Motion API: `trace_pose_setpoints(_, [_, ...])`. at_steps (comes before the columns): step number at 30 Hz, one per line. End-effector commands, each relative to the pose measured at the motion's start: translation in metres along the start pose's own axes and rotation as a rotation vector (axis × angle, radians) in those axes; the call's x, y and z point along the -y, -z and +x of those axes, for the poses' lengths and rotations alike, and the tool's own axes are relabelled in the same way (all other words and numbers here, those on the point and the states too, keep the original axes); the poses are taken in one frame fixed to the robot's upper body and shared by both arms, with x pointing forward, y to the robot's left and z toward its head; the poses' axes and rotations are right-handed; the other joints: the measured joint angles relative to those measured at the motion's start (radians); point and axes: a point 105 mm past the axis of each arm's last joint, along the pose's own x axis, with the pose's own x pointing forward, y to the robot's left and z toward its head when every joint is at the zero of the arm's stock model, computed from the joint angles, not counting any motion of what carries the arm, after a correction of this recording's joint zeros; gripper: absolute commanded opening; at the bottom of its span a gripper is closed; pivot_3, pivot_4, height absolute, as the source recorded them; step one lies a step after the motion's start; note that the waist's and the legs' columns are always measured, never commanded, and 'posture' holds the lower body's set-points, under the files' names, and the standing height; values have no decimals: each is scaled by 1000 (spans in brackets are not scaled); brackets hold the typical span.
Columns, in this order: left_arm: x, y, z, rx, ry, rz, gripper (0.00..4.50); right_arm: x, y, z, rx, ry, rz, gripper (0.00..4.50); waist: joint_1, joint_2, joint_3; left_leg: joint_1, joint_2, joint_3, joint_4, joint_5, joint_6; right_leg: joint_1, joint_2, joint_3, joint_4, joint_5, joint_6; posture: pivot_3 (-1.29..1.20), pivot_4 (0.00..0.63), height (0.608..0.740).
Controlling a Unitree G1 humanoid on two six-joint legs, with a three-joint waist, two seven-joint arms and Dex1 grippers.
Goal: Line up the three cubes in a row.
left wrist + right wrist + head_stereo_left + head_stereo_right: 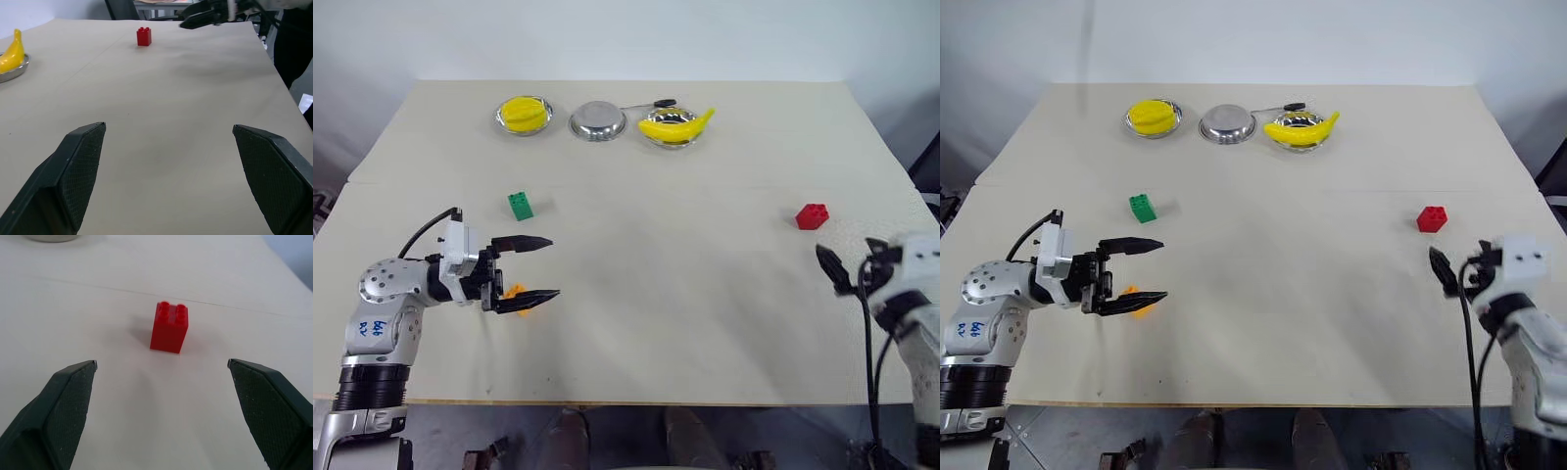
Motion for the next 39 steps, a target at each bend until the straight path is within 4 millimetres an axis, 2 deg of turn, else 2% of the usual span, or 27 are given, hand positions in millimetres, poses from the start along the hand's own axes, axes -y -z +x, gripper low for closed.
trace_pose_setpoints(1, [-1,-7,-2,3,-16,30,4399,1,-8,22,-33,53,-10,4500,-2,0,0,0,0,0,0,0,0,0,0,0,0,0,0,0,150,740])
trace_pose_setpoints(6, [1,-6,-5,-7,-31,29,4399,4,-11,46,-54,95,-4,4500,-6,0,0,0,0,0,-1,0,0,-2,0,0,0,0,0,0,150,740])
trace_pose_setpoints(16, [0,-9,-5,-3,-47,37,4399,7,-9,74,-28,72,50,4500,-10,0,0,-1,0,1,-1,0,0,-2,-1,0,-1,0,0,0,150,740])
trace_pose_setpoints(21, [0,-9,-3,3,-50,36,4399,5,-5,90,-34,40,43,4500,-28,0,0,-1,0,1,-1,0,0,-2,-1,0,-1,0,0,0,150,740])
trace_pose_setpoints(24, [-1,-9,-2,6,-53,35,4500,7,-6,96,-26,52,28,3910,-33,0,0,-1,0,1,-1,1,-1,-2,-1,0,-1,0,0,0,150,740])
trace_pose_setpoints(31, [0,-9,-3,6,-65,35,4500,2,-10,103,-17,-5,4,1560,-35,0,0,-1,0,1,-1,1,-2,-2,-1,0,-2,0,0,0,150,740])
trace_pose_setpoints(33, [1,-9,-5,4,-66,34,4500,-9,-18,103,16,-111,4,1495,-35,0,0,-1,0,2,-1,1,-2,-2,-1,0,-2,0,0,0,150,740])
trace_pose_setpoints(35, [1,-9,-6,-2,-63,31,4500,-33,-34,95,74,-335,-12,1496,-35,1,1,-1,0,2,-1,1,-2,-2,-1,0,-2,0,0,0,150,740])
trace_pose_setpoints(37, [1,-7,-9,-12,-59,27,4500,-64,-49,76,126,-621,-79,1496,-34,2,1,-1,0,2,-1,1,-2,-2,-1,0,-3,0,0,0,150,740])
trace_pose_setpoints(38, [0,-6,-12,-23,-57,24,4500,-86,-53,53,138,-857,-161,1496,-33,2,1,-1,0,2,-2,1,-2,-2,-1,0,-3,0,0,0,150,740])
trace_pose_setpoints(39, [-2,-4,-15,-36,-55,20,4500,-104,-44,31,66,-1077,-271,1496,-30,3,2,-1,0,2,-2,1,-2,-1,-1,0,-3,0,0,0,150,740])
